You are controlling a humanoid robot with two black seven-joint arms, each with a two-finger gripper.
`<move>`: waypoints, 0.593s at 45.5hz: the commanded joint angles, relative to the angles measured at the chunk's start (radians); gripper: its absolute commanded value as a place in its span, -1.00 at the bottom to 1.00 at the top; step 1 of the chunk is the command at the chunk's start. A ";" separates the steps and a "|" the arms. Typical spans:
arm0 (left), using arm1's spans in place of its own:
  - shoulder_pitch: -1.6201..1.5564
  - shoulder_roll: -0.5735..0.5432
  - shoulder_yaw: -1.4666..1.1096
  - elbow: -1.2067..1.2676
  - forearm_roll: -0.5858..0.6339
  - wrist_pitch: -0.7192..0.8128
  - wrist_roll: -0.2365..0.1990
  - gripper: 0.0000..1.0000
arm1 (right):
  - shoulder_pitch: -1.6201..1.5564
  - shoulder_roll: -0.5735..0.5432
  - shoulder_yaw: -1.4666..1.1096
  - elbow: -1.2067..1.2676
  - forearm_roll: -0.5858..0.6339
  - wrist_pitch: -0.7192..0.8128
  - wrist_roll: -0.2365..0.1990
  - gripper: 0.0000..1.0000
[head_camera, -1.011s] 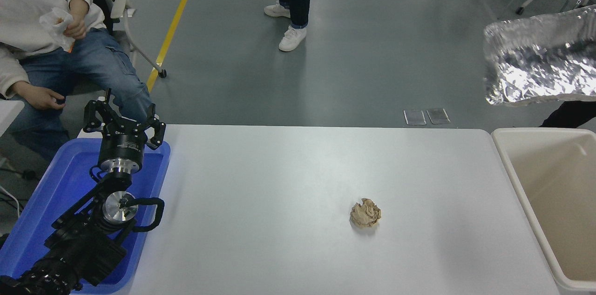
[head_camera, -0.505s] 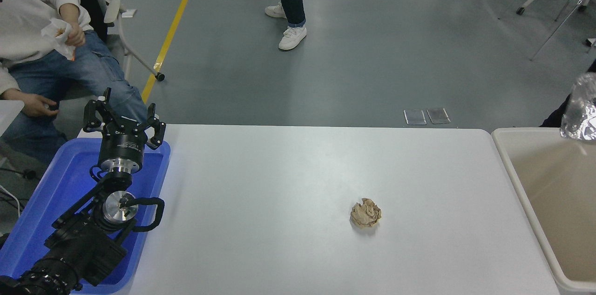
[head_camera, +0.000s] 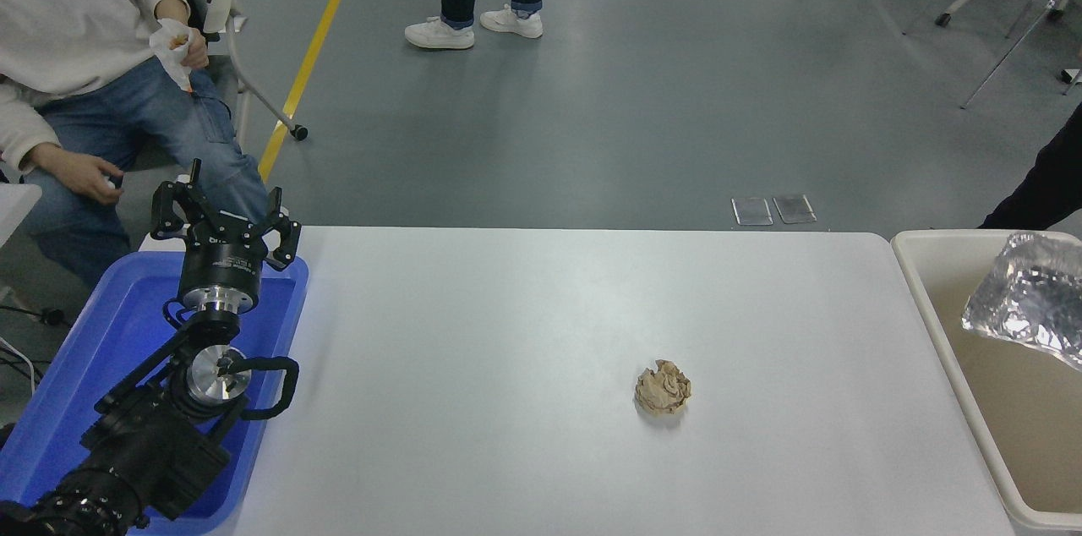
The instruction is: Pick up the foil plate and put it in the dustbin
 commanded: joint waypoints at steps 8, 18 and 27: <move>0.000 0.000 0.000 0.000 -0.001 0.000 0.000 0.98 | -0.093 0.066 0.086 -0.042 0.103 -0.101 -0.007 -1.00; 0.000 0.000 0.000 0.000 -0.001 0.000 0.000 0.98 | -0.097 0.063 0.096 -0.042 0.126 -0.115 -0.005 1.00; 0.000 0.000 0.000 0.000 -0.001 0.000 0.000 0.98 | -0.087 0.059 0.103 -0.033 0.128 -0.104 -0.004 1.00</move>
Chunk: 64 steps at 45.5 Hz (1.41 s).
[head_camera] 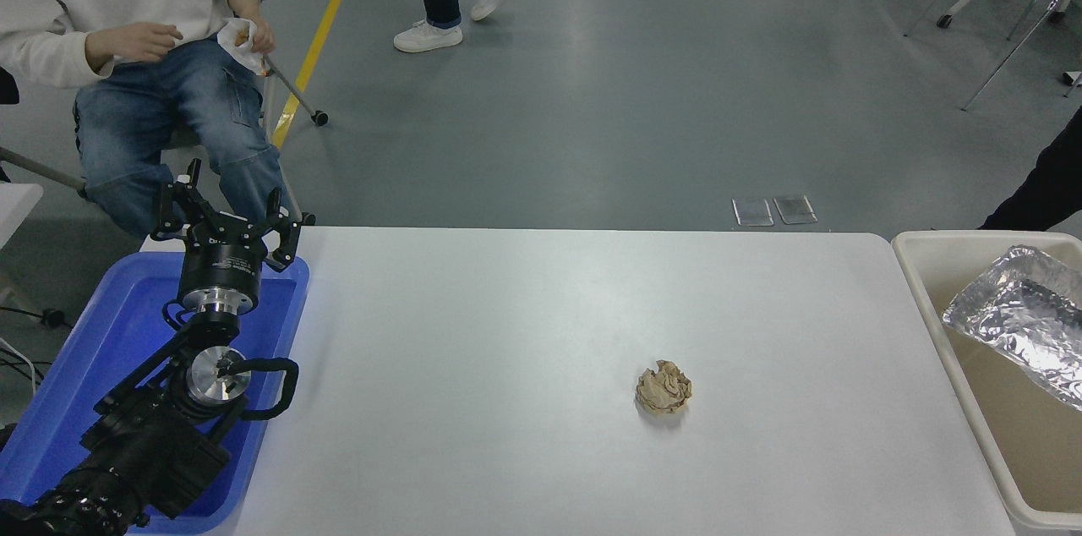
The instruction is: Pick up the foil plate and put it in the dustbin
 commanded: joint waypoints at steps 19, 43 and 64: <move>-0.002 0.000 0.000 0.000 0.001 0.000 0.000 0.98 | 0.345 -0.208 -0.108 0.515 -0.015 0.027 0.013 1.00; 0.000 0.000 0.000 0.000 0.001 0.000 0.000 0.98 | 1.336 -0.136 -0.826 1.324 -0.150 0.324 0.011 1.00; 0.000 0.000 0.000 0.000 0.001 0.000 0.000 0.98 | 1.687 0.250 -0.935 1.522 0.131 0.533 0.011 1.00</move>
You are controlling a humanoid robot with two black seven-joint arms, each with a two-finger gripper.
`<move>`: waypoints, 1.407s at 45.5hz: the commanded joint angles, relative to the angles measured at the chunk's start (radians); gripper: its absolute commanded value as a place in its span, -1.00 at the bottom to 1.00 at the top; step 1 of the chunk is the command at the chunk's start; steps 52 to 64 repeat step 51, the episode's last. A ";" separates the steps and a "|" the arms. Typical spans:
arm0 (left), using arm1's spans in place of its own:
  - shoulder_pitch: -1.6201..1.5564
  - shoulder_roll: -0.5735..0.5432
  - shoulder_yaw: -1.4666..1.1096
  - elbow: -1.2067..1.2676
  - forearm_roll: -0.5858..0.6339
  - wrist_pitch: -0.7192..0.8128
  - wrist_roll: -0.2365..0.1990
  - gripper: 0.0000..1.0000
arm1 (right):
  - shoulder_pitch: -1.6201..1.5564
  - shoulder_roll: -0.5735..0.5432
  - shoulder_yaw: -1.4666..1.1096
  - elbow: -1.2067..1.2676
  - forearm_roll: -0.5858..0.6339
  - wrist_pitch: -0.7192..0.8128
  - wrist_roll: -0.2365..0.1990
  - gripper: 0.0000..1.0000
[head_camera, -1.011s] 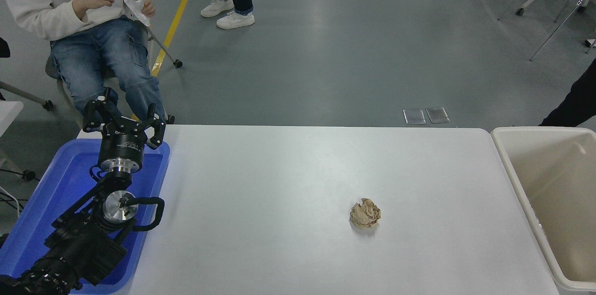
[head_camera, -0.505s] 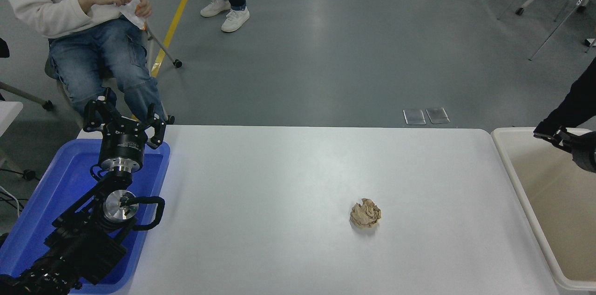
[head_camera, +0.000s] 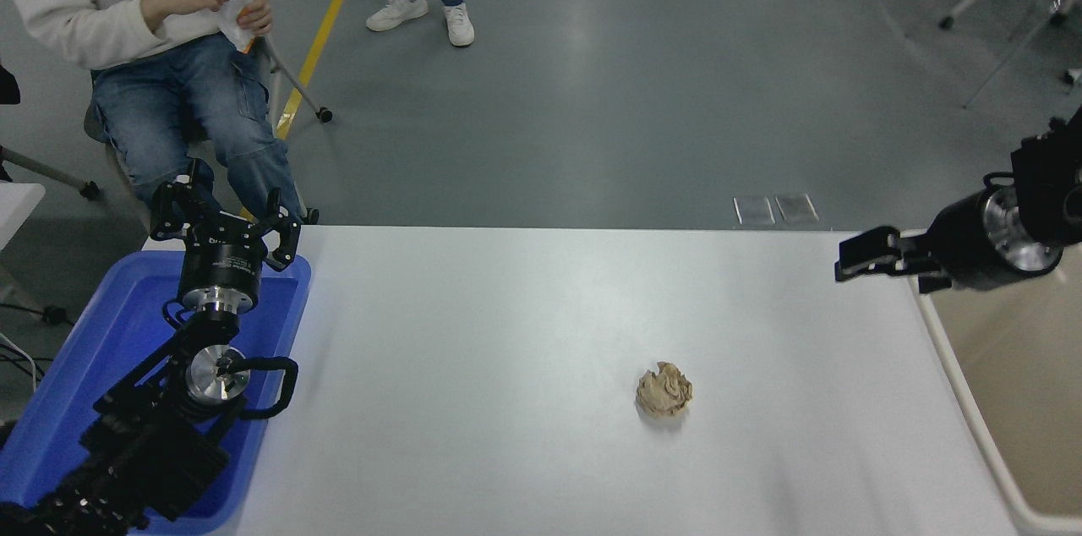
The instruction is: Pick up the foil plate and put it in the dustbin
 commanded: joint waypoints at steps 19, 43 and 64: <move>0.000 0.000 0.000 0.000 0.000 0.000 0.000 0.98 | 0.230 0.511 0.011 0.037 0.320 0.104 0.000 1.00; 0.000 0.000 0.000 0.000 -0.001 0.000 0.000 0.98 | 0.213 0.495 -0.057 -0.036 0.318 0.144 -0.006 1.00; 0.000 0.000 0.000 0.000 -0.001 0.000 0.000 0.98 | 0.220 0.426 -0.054 -0.036 0.300 0.183 -0.008 1.00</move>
